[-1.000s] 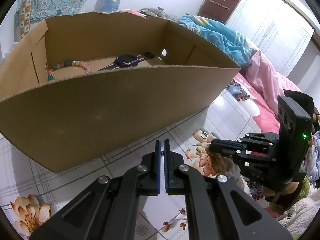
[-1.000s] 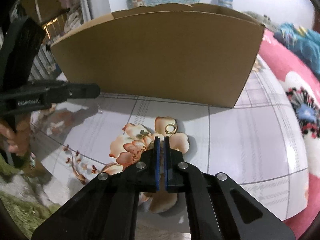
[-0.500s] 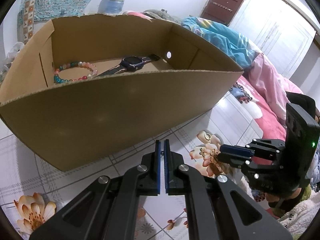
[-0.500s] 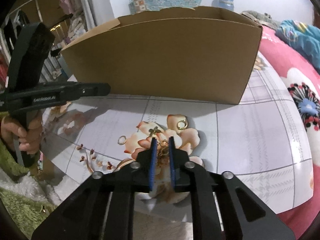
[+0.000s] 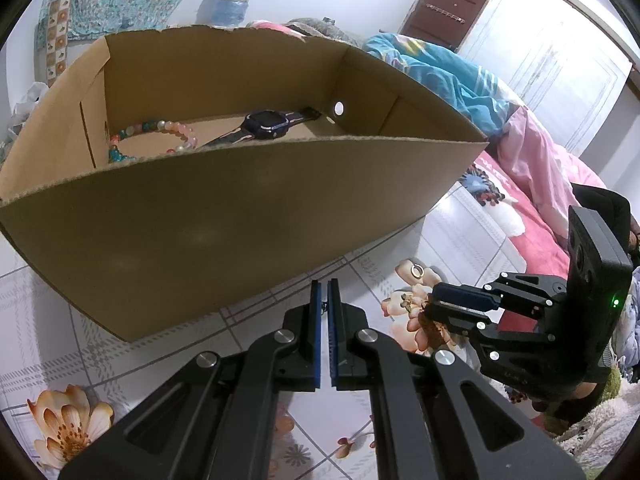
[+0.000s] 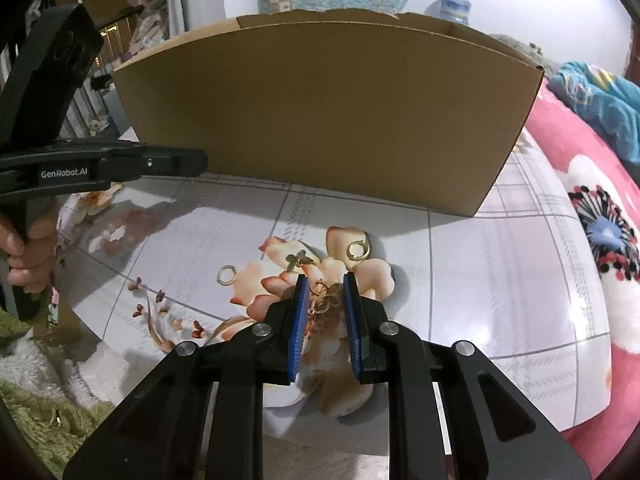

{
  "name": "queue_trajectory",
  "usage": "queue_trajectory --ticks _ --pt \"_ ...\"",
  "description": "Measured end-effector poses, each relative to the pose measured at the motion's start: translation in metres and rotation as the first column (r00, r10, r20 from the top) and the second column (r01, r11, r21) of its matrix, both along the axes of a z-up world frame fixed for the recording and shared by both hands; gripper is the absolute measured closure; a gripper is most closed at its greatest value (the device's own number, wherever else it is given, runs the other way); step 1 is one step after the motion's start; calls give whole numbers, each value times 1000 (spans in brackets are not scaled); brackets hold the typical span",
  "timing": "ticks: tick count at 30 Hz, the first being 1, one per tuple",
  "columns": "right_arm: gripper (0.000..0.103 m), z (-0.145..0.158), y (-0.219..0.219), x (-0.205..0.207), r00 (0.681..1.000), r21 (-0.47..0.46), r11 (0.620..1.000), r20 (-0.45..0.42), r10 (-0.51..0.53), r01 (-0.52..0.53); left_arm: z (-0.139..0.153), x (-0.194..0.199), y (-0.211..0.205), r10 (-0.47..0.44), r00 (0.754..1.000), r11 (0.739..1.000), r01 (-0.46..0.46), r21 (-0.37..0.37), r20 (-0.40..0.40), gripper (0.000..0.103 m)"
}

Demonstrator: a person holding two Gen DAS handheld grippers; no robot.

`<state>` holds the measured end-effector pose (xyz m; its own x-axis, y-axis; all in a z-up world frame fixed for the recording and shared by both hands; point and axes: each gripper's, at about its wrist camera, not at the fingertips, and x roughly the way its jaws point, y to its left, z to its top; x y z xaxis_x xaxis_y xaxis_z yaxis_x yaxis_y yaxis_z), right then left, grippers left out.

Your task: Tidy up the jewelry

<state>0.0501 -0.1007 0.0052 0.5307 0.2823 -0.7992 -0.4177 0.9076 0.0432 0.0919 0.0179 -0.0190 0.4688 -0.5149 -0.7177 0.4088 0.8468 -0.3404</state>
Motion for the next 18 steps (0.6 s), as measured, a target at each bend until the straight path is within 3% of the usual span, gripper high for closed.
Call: queue_trajectory --ticks 5,14,18 --pt "103 -2 -1 7 1000 42 999 -19 -14 15 0 0 0 -2 1000 1000 2 1 0 101" --pt "103 0 1 13 999 80 997 -35 -19 22 1 0 0 -1 1000 1000 1 1 4 101" --pt "103 0 -20 7 998 90 994 -23 -54 55 1 0 1 0 1000 1000 0 4 5 101"
